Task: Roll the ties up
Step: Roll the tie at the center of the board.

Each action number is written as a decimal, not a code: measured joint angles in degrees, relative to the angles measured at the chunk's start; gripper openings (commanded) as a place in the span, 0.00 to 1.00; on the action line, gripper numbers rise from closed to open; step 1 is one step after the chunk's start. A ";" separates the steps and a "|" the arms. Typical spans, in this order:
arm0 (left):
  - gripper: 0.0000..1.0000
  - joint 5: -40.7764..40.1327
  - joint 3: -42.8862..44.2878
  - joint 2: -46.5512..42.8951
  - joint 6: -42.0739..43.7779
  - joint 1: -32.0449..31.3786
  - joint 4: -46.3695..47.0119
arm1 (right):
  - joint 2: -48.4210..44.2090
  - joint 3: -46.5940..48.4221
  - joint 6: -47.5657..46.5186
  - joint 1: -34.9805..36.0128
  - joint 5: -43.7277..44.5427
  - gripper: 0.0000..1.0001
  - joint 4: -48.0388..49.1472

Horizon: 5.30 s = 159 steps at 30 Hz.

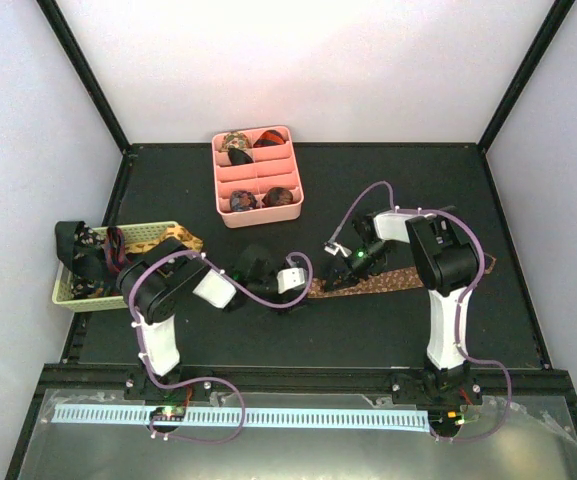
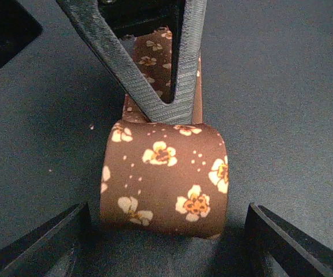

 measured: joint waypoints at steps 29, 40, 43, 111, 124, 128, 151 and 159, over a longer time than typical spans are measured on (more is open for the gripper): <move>0.22 -6.99 5.49 -0.33 -2.95 -3.30 -7.54 | -7.04 1.31 -3.98 -3.41 -0.70 0.53 -3.26; 0.23 -10.86 9.49 -1.31 -2.97 -4.72 -16.55 | -7.41 1.09 0.07 0.61 -3.65 0.45 -2.82; 0.23 -11.67 9.53 -1.57 -2.97 -5.03 -17.00 | -6.21 1.09 1.07 0.87 -2.93 0.35 -1.86; 0.67 -5.79 3.85 1.86 0.15 -4.98 -0.17 | 0.72 -0.70 -0.17 -3.17 -2.14 0.02 -1.55; 0.67 -4.68 1.92 6.27 -9.46 -4.28 12.04 | 1.38 -0.20 -0.26 -3.32 -2.21 0.02 -2.27; 0.43 -4.63 4.11 9.68 -11.82 -4.76 15.96 | 1.38 -0.55 -0.26 -3.43 -2.60 0.02 -1.88; 0.32 -11.63 9.09 0.79 -3.54 -5.84 -11.04 | -6.34 0.20 -1.38 -3.23 -3.06 0.47 -3.56; 0.32 -11.65 9.66 0.68 -2.80 -5.84 -12.48 | -3.10 2.27 1.53 0.57 -3.34 0.26 -2.71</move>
